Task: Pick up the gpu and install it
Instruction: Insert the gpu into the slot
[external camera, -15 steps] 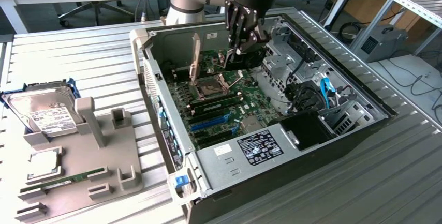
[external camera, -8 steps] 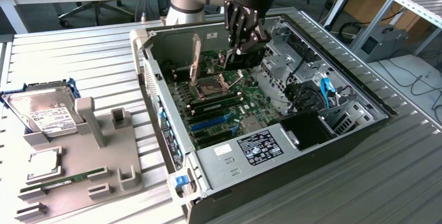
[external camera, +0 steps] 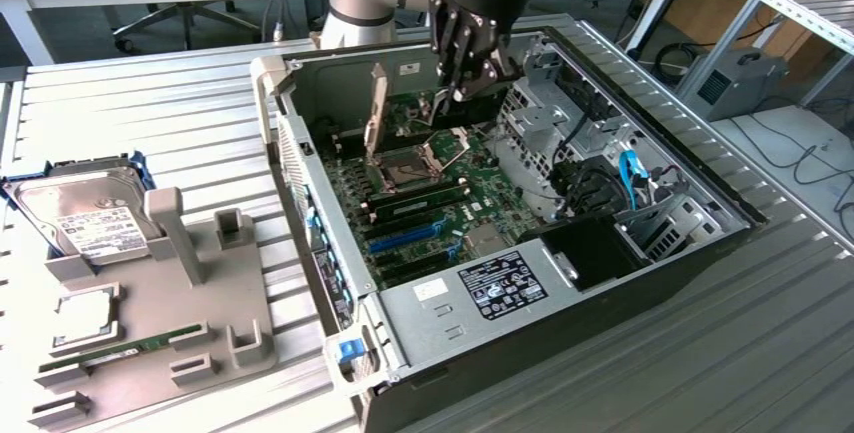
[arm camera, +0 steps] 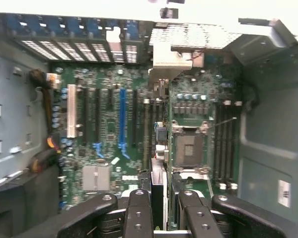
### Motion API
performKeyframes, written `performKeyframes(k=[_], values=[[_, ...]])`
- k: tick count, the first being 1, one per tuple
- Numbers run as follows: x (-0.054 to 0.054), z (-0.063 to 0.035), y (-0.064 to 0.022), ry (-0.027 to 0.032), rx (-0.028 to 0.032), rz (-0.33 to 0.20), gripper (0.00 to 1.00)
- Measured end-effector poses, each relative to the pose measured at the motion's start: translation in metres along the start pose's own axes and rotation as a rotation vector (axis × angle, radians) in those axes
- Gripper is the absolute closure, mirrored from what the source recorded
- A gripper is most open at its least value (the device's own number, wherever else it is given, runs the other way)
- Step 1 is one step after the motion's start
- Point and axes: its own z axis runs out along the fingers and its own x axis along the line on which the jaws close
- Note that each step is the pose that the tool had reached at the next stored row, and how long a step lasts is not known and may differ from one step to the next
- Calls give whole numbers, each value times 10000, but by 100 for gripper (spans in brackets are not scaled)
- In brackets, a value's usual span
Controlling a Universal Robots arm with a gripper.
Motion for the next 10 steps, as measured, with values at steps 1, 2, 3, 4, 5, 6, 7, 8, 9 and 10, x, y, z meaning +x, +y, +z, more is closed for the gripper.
performKeyframes(k=[1, 2, 3, 4, 5, 6, 7, 8, 9, 10], values=[[0, 0, 0, -134, 4, -6, 74], [0, 0, 0, -270, 9, -11, 74], [0, 0, 1, -374, 11, -15, 74], [0, 0, 1, -376, 12, -15, 74], [0, 1, 0, -377, 12, -15, 74], [0, 0, 0, -376, 11, -14, 74], [0, 0, 0, -377, 12, -16, 74], [0, 0, 0, -376, 12, -15, 74], [0, 0, 0, -376, 11, -15, 74], [0, 0, 0, -376, 11, -15, 74]])
